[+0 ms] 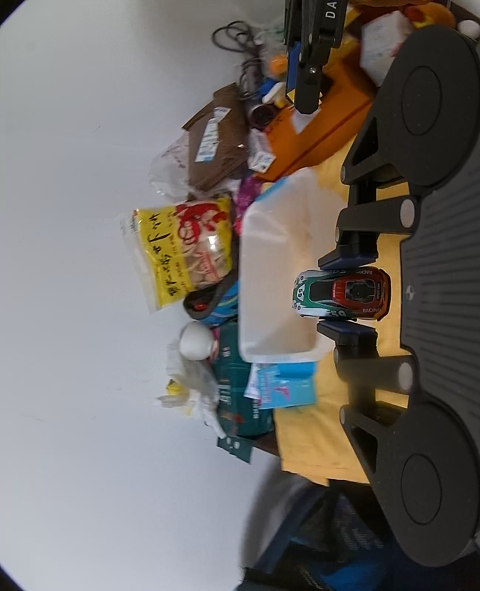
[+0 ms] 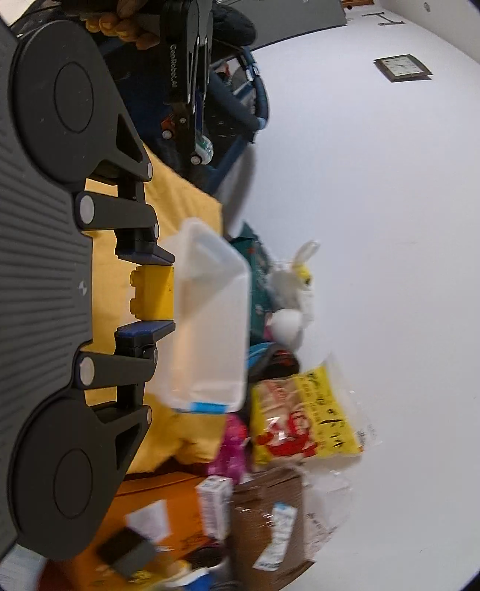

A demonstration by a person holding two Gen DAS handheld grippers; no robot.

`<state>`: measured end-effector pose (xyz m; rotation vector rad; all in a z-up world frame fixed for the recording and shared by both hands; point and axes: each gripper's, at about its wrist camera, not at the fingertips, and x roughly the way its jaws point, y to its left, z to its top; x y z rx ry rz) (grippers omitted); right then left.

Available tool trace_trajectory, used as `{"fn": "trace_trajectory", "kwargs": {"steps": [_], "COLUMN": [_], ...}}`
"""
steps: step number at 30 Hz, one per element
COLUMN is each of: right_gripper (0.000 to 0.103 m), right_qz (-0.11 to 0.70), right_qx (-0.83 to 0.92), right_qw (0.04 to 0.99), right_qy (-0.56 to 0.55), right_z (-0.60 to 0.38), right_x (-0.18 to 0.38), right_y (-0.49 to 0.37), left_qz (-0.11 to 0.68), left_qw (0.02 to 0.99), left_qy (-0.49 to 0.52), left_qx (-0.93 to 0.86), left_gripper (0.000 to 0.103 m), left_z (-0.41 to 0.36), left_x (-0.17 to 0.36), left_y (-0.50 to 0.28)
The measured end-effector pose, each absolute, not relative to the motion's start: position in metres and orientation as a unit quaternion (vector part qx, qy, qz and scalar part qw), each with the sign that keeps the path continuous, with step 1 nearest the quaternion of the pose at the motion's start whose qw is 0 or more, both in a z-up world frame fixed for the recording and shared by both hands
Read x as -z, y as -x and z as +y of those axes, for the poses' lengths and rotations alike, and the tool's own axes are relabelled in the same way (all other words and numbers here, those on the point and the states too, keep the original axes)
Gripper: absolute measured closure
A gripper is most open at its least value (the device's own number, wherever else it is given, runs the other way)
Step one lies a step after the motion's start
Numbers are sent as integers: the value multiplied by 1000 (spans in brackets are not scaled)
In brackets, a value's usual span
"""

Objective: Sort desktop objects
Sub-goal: 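Carry the green-red race car in the left tool while the right tool carries a yellow brick, then open both tools over the white bin to drop the car and brick, then withdraw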

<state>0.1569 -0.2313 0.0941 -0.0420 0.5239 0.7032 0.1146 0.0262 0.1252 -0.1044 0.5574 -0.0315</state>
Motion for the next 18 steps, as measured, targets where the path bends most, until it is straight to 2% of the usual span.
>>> {"fn": "trace_trajectory", "kwargs": {"steps": [9,18], "right_gripper": [68,68], "right_qz": [271,343], "right_qx": [-331,-312], "right_qw": [904,886], "right_qy": [11,24], "right_z": [-212,-183], "right_x": [-115,-114], "right_y": [-226,-295], "left_qz": [307,400], "left_qw": [950,914], "left_qy": [60,72], "left_qx": [9,18], "left_gripper": [70,70], "left_z": [35,35], "left_x": [-142,-121], "left_y": [-196,-272]}}
